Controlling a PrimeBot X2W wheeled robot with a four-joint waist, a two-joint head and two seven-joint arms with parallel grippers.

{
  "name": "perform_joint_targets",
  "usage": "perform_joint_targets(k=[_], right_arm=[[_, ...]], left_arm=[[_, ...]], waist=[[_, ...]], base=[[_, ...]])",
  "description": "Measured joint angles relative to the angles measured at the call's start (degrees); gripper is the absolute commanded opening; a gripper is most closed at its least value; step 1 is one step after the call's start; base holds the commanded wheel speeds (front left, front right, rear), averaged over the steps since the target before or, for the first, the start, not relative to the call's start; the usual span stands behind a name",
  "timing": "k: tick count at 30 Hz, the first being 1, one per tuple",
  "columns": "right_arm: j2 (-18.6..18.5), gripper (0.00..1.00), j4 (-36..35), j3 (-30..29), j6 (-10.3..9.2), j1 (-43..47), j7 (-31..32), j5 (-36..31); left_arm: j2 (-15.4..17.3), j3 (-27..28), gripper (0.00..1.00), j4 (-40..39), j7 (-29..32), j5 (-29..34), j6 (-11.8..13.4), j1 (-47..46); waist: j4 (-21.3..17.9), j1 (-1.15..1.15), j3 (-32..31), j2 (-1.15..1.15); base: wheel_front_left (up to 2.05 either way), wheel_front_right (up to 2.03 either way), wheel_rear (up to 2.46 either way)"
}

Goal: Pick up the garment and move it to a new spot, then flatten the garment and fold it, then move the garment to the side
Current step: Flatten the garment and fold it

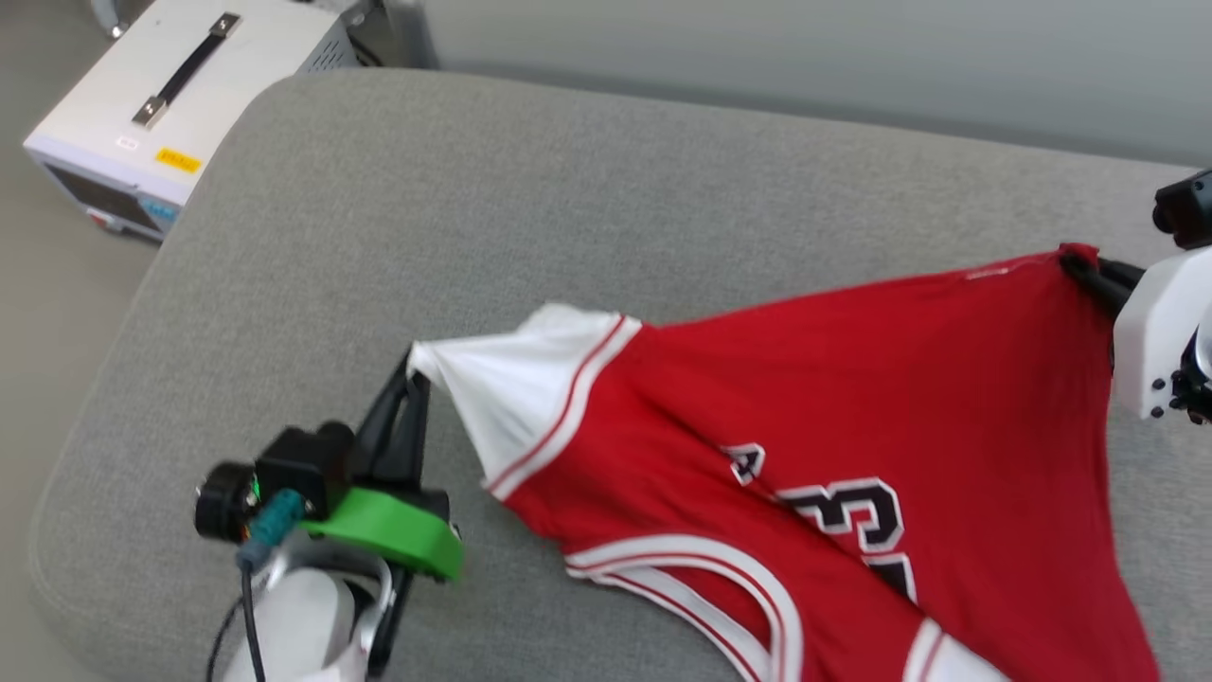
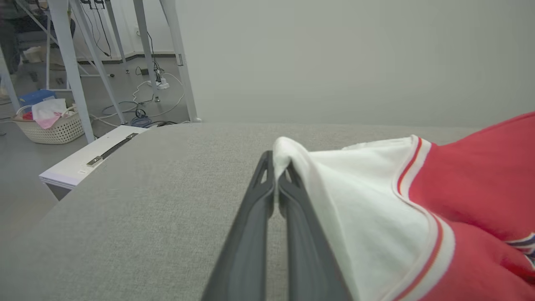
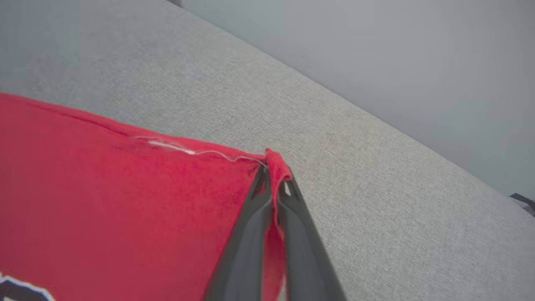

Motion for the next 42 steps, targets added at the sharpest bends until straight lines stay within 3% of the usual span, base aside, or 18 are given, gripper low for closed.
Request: perform_joint_targets(k=[9, 15, 16, 21, 30, 37, 42], right_arm=[[1.49, 0.0, -3.35, -6.93, 0.0, 0.09, -5.42, -2.18], [1.6, 0.0, -7.03, -12.69, 0.0, -0.22, -5.47, -3.9], [1.6, 0.0, -9.37, -15.26, 0.0, -0.97, -4.59, -5.3], [2.0, 0.0, -13.72, -19.72, 0.0, -4.17, -1.87, -7.58], [4.6, 0.0, -15.33, -23.3, 0.0, -17.89, 2.5, -12.98], [6.31, 0.0, -10.22, -21.24, 0.0, -33.82, 3.31, -18.4], [8.71, 0.0, -3.92, -20.35, 0.0, -45.22, 0.31, -21.75]], left_arm=[[3.69, -0.67, 0.0, -4.47, 3.63, 0.38, -1.07, -10.41], [6.24, -2.14, 0.0, -7.7, 7.53, 0.27, -1.74, -19.34], [7.7, -3.77, 0.0, -9.2, 9.35, 0.27, -2.11, -25.47], [9.2, -6.17, 0.0, -10.21, 12.28, -1.09, -2.29, -36.07], [11.72, -9.43, 0.0, -5.65, 14.14, -2.98, -2.54, -55.01], [11.74, -10.03, 0.0, 1.66, 14.07, -3.63, -2.54, -71.97], [10.99, -10.23, 0.0, 8.51, 12.25, -3.2, -2.54, -82.18]], waist=[[-3.7, 0.0, -4.46, 0.0], [-6.14, 0.0, -5.59, 0.0], [-6.74, 0.0, -4.95, 0.0], [-7.15, 0.0, -2.33, 0.0], [-8.08, 0.0, 5.37, 0.0], [-9.04, 0.0, 12.68, 0.0], [-9.7, 0.01, 17.93, 0.0]], base=[[0.0, 0.0, 0.0], [0.0, 0.0, 0.0], [0.0, 0.0, 0.0], [0.0, 0.0, 0.0], [0.0, 0.0, 0.0], [0.0, 0.0, 0.0], [0.0, 0.0, 0.0]])
